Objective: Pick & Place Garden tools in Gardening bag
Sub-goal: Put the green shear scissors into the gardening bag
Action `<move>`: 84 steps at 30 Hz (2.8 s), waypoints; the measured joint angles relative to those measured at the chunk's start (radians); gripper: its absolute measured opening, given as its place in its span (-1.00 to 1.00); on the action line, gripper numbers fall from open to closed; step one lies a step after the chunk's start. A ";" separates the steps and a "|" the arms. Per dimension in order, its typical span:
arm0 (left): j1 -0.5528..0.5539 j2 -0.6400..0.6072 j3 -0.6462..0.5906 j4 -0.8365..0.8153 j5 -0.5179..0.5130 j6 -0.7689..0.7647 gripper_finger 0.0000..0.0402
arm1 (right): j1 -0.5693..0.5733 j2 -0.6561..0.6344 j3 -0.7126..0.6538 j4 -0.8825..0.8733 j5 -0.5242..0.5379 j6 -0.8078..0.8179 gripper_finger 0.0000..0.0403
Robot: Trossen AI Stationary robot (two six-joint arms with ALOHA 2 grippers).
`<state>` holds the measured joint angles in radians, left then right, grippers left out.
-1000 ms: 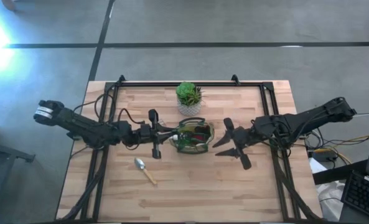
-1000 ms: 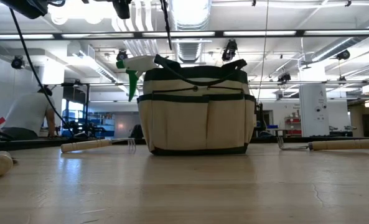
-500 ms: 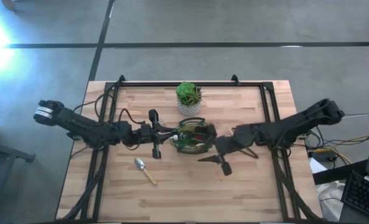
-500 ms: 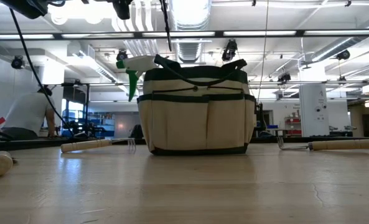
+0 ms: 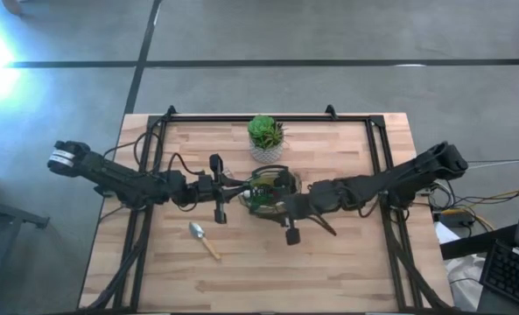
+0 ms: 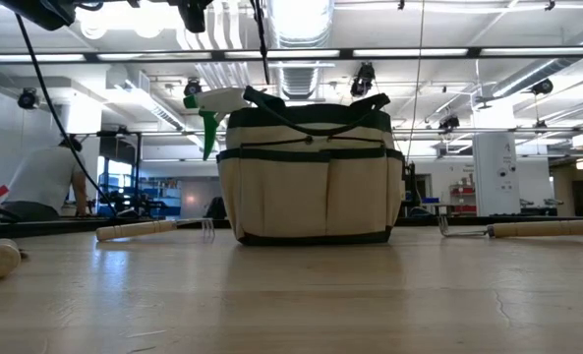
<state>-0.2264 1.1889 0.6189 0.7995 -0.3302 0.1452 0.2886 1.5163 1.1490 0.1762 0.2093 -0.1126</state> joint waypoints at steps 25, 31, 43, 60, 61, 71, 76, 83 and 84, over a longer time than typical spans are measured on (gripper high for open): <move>0.000 0.000 0.001 0.001 0.004 -0.014 -0.88 | -0.013 0.028 0.009 0.048 0.115 0.005 -0.33; 0.000 0.003 0.004 0.007 0.025 -0.023 -0.88 | -0.025 0.060 0.008 0.093 0.102 0.008 -0.33; 0.000 0.011 0.007 0.010 0.026 -0.023 -0.88 | -0.037 0.072 0.008 0.145 0.100 0.002 -0.39; 0.002 0.011 0.007 0.006 0.028 -0.034 -0.88 | -0.043 0.095 0.008 0.160 0.075 -0.046 -0.89; 0.002 0.011 0.007 0.007 0.028 -0.033 -0.88 | -0.042 0.095 0.009 0.157 0.074 -0.046 -0.89; 0.002 0.011 0.005 -0.019 0.019 -0.075 -0.48 | -0.038 0.081 0.056 0.026 0.124 -0.022 -0.90; 0.002 0.007 0.005 -0.025 0.020 -0.070 -0.20 | -0.004 0.034 0.052 -0.082 0.256 -0.016 -0.90; 0.001 -0.002 0.004 -0.040 0.025 -0.068 0.06 | 0.085 -0.085 -0.001 -0.203 0.456 -0.006 -0.90; 0.001 -0.005 0.004 -0.040 0.025 -0.068 0.08 | 0.098 -0.107 -0.018 -0.205 0.478 0.007 -0.90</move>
<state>-0.2253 1.1839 0.6231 0.7598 -0.3051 0.0772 0.3864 1.4090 1.1306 -0.0289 0.6876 -0.1057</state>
